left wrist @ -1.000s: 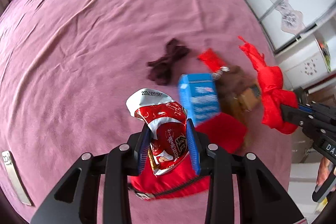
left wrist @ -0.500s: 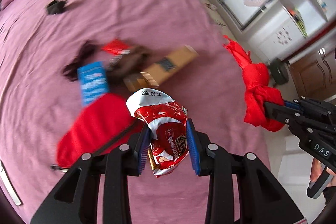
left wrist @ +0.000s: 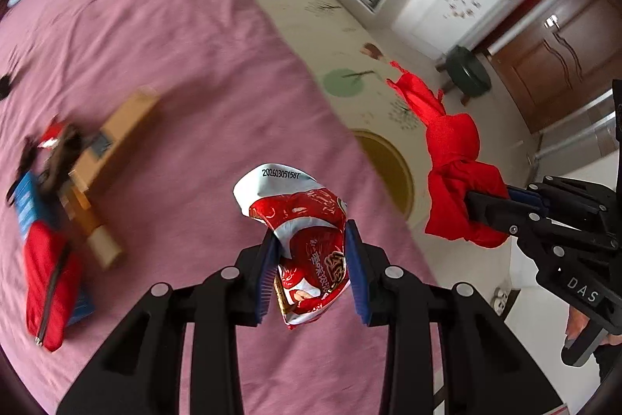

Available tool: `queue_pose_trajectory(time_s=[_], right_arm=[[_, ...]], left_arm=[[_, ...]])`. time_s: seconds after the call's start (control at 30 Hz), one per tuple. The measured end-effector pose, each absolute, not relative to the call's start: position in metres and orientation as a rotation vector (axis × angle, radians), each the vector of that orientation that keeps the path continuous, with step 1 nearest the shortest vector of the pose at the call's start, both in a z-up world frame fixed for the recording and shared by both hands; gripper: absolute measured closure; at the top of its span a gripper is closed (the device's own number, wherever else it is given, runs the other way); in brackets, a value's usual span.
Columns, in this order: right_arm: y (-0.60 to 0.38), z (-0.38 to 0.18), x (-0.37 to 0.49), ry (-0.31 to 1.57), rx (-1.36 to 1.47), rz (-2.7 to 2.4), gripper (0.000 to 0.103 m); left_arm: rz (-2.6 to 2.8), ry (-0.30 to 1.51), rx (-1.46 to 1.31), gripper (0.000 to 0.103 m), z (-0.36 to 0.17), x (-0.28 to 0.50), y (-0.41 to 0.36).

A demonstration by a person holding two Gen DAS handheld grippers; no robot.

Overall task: Collect trash
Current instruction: 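Carry the wrapper and red cloth in both tools to the yellow bucket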

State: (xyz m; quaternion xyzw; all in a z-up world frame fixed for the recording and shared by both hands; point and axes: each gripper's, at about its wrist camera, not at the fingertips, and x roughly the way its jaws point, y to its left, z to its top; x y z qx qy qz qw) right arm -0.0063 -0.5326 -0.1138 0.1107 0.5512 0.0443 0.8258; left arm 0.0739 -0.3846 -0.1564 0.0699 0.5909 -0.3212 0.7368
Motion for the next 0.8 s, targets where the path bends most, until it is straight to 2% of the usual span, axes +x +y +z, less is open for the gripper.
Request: queue_pose_trajectory(time_s=[0.6, 0.7, 0.77, 0.8], right_arm=[[-0.682, -0.155, -0.052, 1.208, 0.338, -0.1, 0.092], [-0.697, -0.158, -0.05, 1.212, 0.335, -0.107, 0.091], [-0.705, -0.158, -0.048, 1.215, 0.327, -0.108, 0.085], [-0.707, -0.159, -0.047, 1.213, 0.319, -0.114, 0.08]], left_arm=[[-0.967, 1.342, 0.287, 0.069, -0.188, 0.048, -0.559], [-1.025, 1.316, 0.326, 0.066, -0.189, 0.046, -0.583], [-1.052, 1.303, 0.341, 0.059, -0.189, 0.045, -0.595], [-1.065, 1.294, 0.347, 0.052, -0.189, 0.045, -0.599]])
